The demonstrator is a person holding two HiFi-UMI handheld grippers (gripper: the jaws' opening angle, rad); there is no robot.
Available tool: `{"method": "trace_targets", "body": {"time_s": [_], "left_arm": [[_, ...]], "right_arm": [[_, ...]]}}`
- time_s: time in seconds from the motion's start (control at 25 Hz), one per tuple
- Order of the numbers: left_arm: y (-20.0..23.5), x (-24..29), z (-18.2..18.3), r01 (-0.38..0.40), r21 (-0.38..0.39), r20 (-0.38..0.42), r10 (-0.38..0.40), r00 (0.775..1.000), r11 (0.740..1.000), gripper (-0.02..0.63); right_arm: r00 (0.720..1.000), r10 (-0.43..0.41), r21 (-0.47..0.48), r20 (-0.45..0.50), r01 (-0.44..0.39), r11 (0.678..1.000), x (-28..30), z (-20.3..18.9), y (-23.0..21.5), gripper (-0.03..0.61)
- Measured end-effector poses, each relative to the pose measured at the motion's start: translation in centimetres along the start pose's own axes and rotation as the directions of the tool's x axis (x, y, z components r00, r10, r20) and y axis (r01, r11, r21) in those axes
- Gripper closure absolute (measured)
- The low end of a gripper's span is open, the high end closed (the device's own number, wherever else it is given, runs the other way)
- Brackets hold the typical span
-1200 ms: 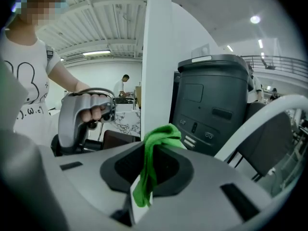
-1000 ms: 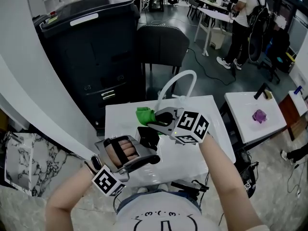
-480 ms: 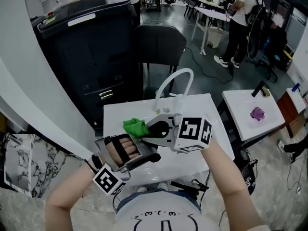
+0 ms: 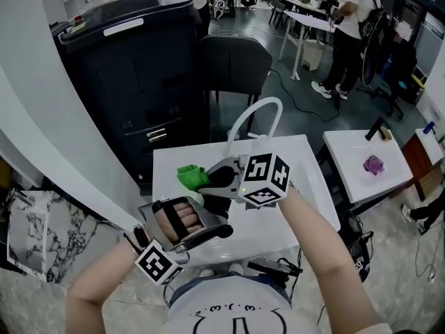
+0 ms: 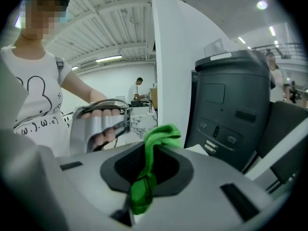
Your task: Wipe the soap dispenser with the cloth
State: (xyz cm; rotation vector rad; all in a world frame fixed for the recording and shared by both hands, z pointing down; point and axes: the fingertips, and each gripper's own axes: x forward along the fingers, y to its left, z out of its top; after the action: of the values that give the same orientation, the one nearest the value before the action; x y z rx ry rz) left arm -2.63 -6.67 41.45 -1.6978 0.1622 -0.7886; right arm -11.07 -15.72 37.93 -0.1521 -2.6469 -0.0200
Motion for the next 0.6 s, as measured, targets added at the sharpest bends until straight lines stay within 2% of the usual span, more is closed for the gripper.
{"method": "trace_targets", "body": {"time_s": [0.24,0.36,0.48,0.6], "left_arm": [[-0.3,-0.8,0.7,-0.008,-0.029,0.001,0.008,1.000,1.000,0.509],[-0.5,-1.2,0.8,-0.008,-0.071,0.002,0.008,1.000,0.997,0.511],[0.6,-1.9,0.2,-0.058,-0.208,-0.007,0.057,0.998,0.976,0.511],[3.0,-3.2,-0.8,-0.140,-0.377,-0.019,0.144,0.989,0.915,0.511]], "right_arm": [[1.000,-0.010,0.132,0.025,0.007,0.991,1.4,-1.4,-2.2,0.531],[0.997,-0.055,0.163,0.051,0.045,0.986,1.5,-1.9,-3.4,0.531],[0.985,-0.146,0.204,0.094,0.125,0.971,0.8,-2.1,-4.9,0.531],[0.954,-0.259,0.273,0.153,0.211,0.939,-0.6,-2.4,-6.6,0.531]]}}
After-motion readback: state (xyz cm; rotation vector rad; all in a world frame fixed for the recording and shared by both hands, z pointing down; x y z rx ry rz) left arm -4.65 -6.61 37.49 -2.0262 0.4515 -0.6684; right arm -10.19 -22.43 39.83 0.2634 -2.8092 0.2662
